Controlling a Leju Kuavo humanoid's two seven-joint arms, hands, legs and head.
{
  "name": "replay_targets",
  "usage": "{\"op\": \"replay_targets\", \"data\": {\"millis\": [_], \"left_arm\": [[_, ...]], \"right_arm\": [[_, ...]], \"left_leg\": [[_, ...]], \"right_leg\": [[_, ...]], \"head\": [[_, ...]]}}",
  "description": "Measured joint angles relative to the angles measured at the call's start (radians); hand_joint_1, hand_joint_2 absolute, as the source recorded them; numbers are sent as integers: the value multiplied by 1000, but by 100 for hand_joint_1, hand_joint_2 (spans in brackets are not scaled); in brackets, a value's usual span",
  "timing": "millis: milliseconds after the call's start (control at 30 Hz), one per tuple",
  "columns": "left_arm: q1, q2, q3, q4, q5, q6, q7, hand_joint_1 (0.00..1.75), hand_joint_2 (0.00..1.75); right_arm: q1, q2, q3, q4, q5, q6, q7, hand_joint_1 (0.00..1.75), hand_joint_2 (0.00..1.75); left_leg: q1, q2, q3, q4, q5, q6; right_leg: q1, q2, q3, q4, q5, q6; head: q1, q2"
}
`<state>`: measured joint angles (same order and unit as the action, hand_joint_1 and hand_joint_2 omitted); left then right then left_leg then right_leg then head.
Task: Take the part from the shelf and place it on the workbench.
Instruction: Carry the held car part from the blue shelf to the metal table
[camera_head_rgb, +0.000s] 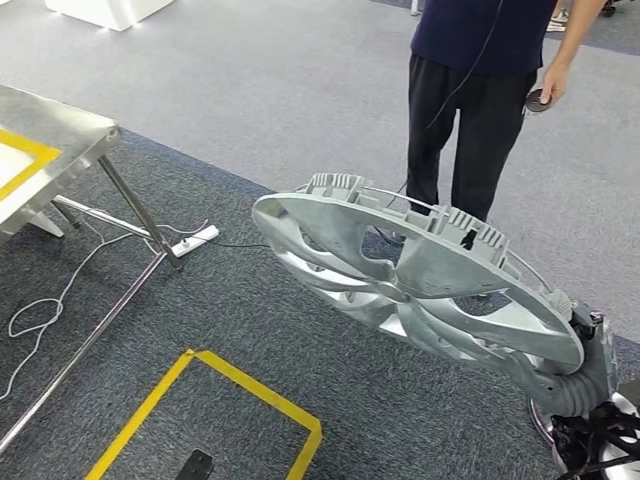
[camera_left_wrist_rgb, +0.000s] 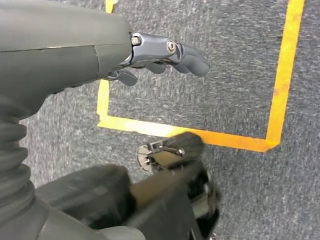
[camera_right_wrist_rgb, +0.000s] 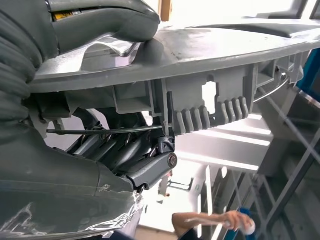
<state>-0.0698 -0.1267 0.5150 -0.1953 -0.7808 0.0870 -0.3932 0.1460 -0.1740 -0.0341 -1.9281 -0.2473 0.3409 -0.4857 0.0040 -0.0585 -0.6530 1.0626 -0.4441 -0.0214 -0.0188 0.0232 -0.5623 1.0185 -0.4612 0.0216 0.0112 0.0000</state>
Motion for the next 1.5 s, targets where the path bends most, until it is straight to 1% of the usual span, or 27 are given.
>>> {"op": "replay_targets", "data": {"millis": [33,67,133,200,300,333,400,433,500,567,633,667,700,733,800,867,933,1000,1067,1133,1167,1200,1267,1333,1367,1433,1500], "left_arm": [[-2,0,0,0,-2,0,0,0,175],[-3,0,0,0,-4,0,1,0,175],[-3,0,0,0,-6,1,3,0,175],[-1,0,0,0,-6,1,6,0,175],[-5,1,0,0,-7,2,6,0,175],[-6,2,0,0,-7,2,6,0,175],[-5,2,0,0,-8,3,7,0,175],[-3,3,0,0,-8,3,7,0,175],[-3,3,0,0,-9,3,7,0,175],[-6,2,0,0,-9,3,7,0,175],[-5,1,0,0,-9,3,7,0,175],[-4,1,0,0,-9,3,7,0,175],[-3,1,0,0,-9,2,7,0,175],[-3,1,0,0,-9,2,7,0,175],[-5,1,0,0,-9,2,7,0,175],[-5,2,0,0,-11,2,6,0,175],[-1,4,0,0,-13,2,4,0,175],[0,4,0,0,-15,2,4,0,175],[-4,3,0,0,-17,2,1,0,175],[-5,3,0,0,-18,2,-2,0,175],[-4,3,0,0,-19,2,-3,0,175],[-4,4,0,0,-20,2,-3,0,175],[-5,5,0,0,-22,2,-3,0,175],[-8,5,-1,0,-24,2,-3,0,175],[-8,6,-1,0,-25,2,-2,0,175],[-4,7,-1,0,-25,2,-2,0,175],[-1,8,-1,0,-26,2,-2,0,175]], "right_arm": [[0,0,0,-1,-1,-1,0,175,175],[0,0,0,-1,-2,-2,1,175,175],[0,0,0,-1,-2,-3,2,175,175],[0,0,0,-1,-4,-4,3,175,175],[1,0,1,-1,-6,-5,2,175,175],[1,0,1,-1,-6,-6,1,175,175],[2,0,2,-2,-7,-8,0,175,175],[2,0,3,-2,-7,-8,0,175,175],[3,0,4,-3,-8,-9,-2,175,175],[6,0,5,-4,-10,-9,-2,175,175],[11,0,5,-4,-11,-9,-2,175,175],[13,0,5,-4,-11,-9,-2,175,175],[14,0,5,-4,-11,-9,-2,175,175],[14,0,5,-4,-11,-9,-2,175,175],[14,0,5,-4,-11,-10,-2,175,175],[14,0,5,-4,-11,-10,-3,175,175],[14,0,5,-4,-11,-9,-3,175,175],[13,0,5,-4,-11,-9,-3,175,175],[14,0,5,-5,-12,-8,-3,175,175],[15,0,5,-5,-13,-8,-3,175,175],[15,0,5,-5,-14,-8,-3,175,175],[15,0,6,-5,-14,-8,-3,175,175],[15,0,6,-6,-15,-7,-3,175,175],[16,0,6,-6,-15,-7,-3,175,175],[17,0,6,-6,-15,-7,-3,175,175],[19,1,7,-8,-15,-7,-4,175,175],[21,1,7,-11,-16,-7,-4,175,175]], "left_leg": [[-2,28,-29,62,-34,-2],[-2,40,-60,131,-67,-3],[-2,45,-94,214,-91,-3],[-4,53,-54,152,-47,2],[-17,113,50,-33,16,19],[-21,124,61,-59,19,24],[-23,110,59,-68,21,33],[-21,99,59,-70,23,38],[-15,77,62,-75,28,48],[-10,54,61,-75,30,54],[-10,30,58,-75,32,56],[-9,17,58,-75,33,55],[-8,3,59,-74,34,54],[-7,-9,59,-73,35,51],[-6,-33,54,-70,38,41],[-6,-54,44,-71,46,27],[-3,-67,37,-73,52,15],[-5,-31,16,-34,23,7],[-7,26,-42,90,-45,-1],[-5,44,-95,209,-90,-4],[-5,46,-97,220,-85,-5],[-5,49,-77,187,-61,-3],[-9,80,1,50,-2,2],[-14,111,55,-51,23,12],[-17,114,61,-68,22,16],[-16,93,59,-73,25,27],[-11,72,62,-78,28,38]], "right_leg": [[3,-13,-1,0,0,-4],[6,-27,-2,0,0,-7],[10,-54,-3,0,-1,-9],[12,-77,-2,0,-2,-9],[19,-105,2,2,-6,-3],[22,-114,2,3,-7,1],[24,-134,5,0,-7,9],[22,-134,5,3,-12,14],[18,-96,-15,55,-48,25],[15,-44,-77,188,-113,32],[15,-27,-132,293,-142,35],[14,-25,-133,289,-128,35],[13,-21,-113,243,-95,34],[9,-8,-77,170,-56,35],[1,39,-12,39,-13,37],[-1,60,6,1,-11,30],[0,37,6,-1,-4,16],[-1,13,7,-6,1,1],[2,-15,5,-8,2,-7],[5,-44,4,-8,1,-10],[6,-56,4,-8,1,-10],[7,-68,5,-8,0,-10],[9,-90,8,-7,-3,-7],[15,-108,10,-5,-7,2],[18,-117,11,-4,-9,6],[17,-131,13,-5,-13,17],[13,-102,0,29,-40,28]], "head": [[-2,0],[-3,0],[-2,0],[-2,0],[-2,0],[-2,0],[0,0],[0,0],[4,0],[9,0],[10,0],[10,0],[10,0],[10,0],[10,0],[10,0],[10,0],[4,0],[-2,0],[-2,0],[-2,0],[-2,0],[-3,0],[-1,0],[-1,0],[-2,0],[1,0]]}}
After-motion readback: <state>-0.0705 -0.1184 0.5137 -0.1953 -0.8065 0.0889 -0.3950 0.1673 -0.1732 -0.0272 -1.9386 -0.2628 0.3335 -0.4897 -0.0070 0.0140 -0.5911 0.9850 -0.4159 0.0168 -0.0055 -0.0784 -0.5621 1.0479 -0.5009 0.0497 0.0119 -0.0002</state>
